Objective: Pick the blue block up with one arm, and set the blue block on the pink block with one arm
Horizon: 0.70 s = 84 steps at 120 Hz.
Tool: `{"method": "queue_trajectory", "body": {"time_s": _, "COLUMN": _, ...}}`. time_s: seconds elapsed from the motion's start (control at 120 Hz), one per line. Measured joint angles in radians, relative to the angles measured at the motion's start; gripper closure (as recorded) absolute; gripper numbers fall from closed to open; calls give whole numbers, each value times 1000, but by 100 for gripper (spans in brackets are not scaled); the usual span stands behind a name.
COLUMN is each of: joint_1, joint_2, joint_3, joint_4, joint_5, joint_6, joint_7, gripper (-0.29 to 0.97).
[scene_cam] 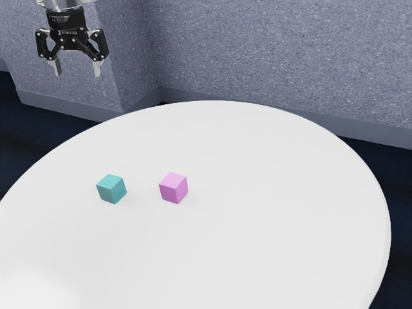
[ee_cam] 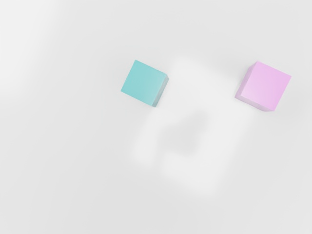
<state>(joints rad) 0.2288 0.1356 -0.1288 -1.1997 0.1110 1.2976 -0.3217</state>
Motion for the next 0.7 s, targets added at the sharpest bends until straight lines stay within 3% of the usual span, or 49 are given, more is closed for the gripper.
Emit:
{"method": "queue_trajectory", "body": {"time_s": 0.25, "joint_1": 1, "joint_2": -7, "joint_3": -1, "joint_4": 27, "joint_5": -1, "joint_6": -4, "joint_7": 0, "gripper": 0}}
{"method": "queue_trajectory", "body": {"time_s": 0.325, "joint_1": 16, "joint_2": -95, "joint_3": -27, "joint_4": 154, "joint_5": -1, "joint_6": -16, "joint_7": -1, "gripper": 0}}
{"method": "queue_trajectory", "body": {"time_s": 0.433, "joint_1": 38, "joint_2": -205, "joint_3": -100, "joint_4": 196, "joint_5": 0, "joint_6": -69, "joint_7": -1, "gripper": 0}}
{"method": "queue_trajectory", "body": {"time_s": 0.55, "joint_1": -33, "joint_2": -187, "joint_3": -126, "joint_4": 199, "joint_5": -5, "joint_6": -114, "joint_7": -1, "gripper": 0}}
{"method": "queue_trajectory", "body": {"time_s": 0.7, "joint_1": -42, "joint_2": -138, "joint_3": -129, "joint_4": 169, "joint_5": -23, "joint_6": -125, "joint_7": -3, "gripper": 0}}
